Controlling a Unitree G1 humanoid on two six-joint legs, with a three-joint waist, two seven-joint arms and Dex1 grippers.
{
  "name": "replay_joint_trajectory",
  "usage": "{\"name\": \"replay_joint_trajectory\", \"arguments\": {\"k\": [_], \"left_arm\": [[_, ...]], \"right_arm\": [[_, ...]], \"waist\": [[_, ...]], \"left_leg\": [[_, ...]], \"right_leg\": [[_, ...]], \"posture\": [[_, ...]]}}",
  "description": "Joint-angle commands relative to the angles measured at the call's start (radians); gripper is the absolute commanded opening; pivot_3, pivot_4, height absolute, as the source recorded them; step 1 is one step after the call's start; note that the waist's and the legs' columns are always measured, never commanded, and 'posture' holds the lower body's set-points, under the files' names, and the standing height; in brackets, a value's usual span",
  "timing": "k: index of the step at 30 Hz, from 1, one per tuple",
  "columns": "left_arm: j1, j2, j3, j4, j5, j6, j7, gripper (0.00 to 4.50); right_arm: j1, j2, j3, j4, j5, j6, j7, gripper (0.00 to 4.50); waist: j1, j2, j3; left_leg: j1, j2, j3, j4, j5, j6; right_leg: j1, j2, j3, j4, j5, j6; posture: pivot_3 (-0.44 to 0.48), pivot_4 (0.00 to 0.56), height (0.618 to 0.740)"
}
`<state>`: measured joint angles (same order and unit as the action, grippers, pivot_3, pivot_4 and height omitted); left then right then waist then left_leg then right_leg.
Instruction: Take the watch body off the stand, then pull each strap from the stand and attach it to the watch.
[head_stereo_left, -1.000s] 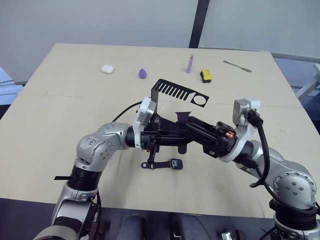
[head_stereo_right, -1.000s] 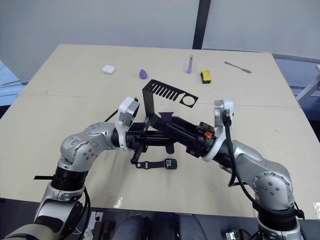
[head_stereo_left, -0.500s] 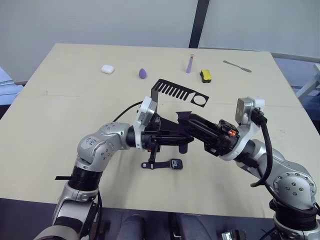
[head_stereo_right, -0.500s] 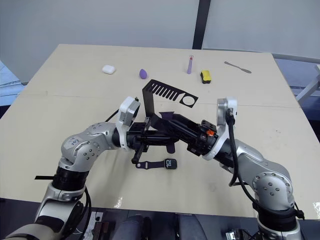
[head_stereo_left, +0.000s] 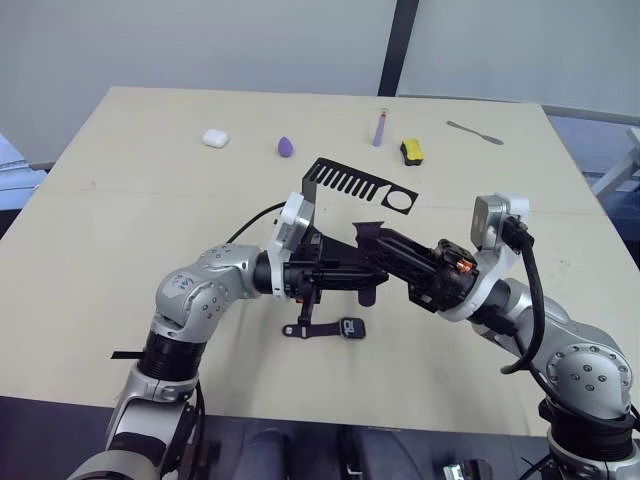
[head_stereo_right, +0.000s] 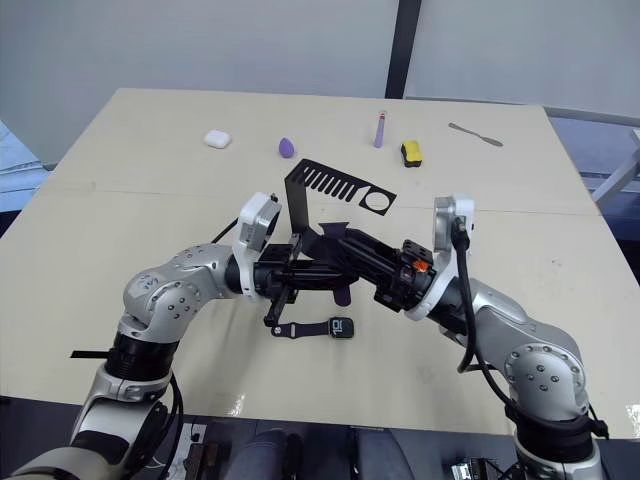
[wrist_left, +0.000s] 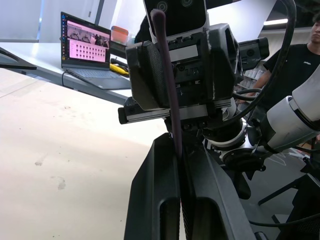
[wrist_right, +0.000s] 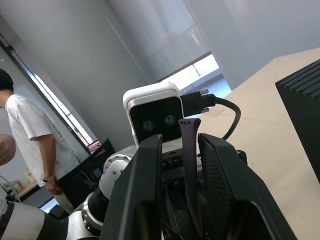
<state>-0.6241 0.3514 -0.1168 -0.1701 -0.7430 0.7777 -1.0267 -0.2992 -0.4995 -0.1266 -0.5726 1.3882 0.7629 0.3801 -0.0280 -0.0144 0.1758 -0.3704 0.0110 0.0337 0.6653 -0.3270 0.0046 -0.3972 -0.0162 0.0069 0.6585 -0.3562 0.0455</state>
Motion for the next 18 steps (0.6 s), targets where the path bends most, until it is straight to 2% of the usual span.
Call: {"name": "replay_joint_trajectory", "arguments": {"k": [1,10,14,18], "left_arm": [[-0.020,-0.007,0.016,-0.012,-0.014,-0.013,0.002,0.00],[-0.022,-0.015,0.019,-0.007,-0.012,-0.016,0.010,0.00],[-0.023,-0.014,0.018,-0.006,-0.012,-0.016,0.009,0.00],[-0.023,-0.013,0.017,-0.002,-0.010,-0.017,0.007,0.00]], "right_arm": [[-0.008,0.003,-0.014,-0.023,0.012,-0.021,-0.014,1.20],[-0.010,0.003,-0.015,-0.020,0.016,-0.020,-0.023,1.20],[-0.013,0.006,-0.015,-0.018,0.015,-0.022,-0.029,0.04],[-0.013,0.009,-0.016,-0.018,0.018,-0.025,-0.035,0.04]], "waist": [[0.000,0.000,0.000],[0.000,0.000,0.000],[0.000,0.000,0.000],[0.000,0.000,0.000]], "left_leg": [[0.000,0.000,0.000,0.000,0.000,0.000],[0.000,0.000,0.000,0.000,0.000,0.000],[0.000,0.000,0.000,0.000,0.000,0.000],[0.000,0.000,0.000,0.000,0.000,0.000]], "right_leg": [[0.000,0.000,0.000,0.000,0.000,0.000],[0.000,0.000,0.000,0.000,0.000,0.000],[0.000,0.000,0.000,0.000,0.000,0.000],[0.000,0.000,0.000,0.000,0.000,0.000]], "posture": [[0.000,0.150,0.740],[0.000,0.150,0.740],[0.000,0.150,0.740],[0.000,0.150,0.740]]}}
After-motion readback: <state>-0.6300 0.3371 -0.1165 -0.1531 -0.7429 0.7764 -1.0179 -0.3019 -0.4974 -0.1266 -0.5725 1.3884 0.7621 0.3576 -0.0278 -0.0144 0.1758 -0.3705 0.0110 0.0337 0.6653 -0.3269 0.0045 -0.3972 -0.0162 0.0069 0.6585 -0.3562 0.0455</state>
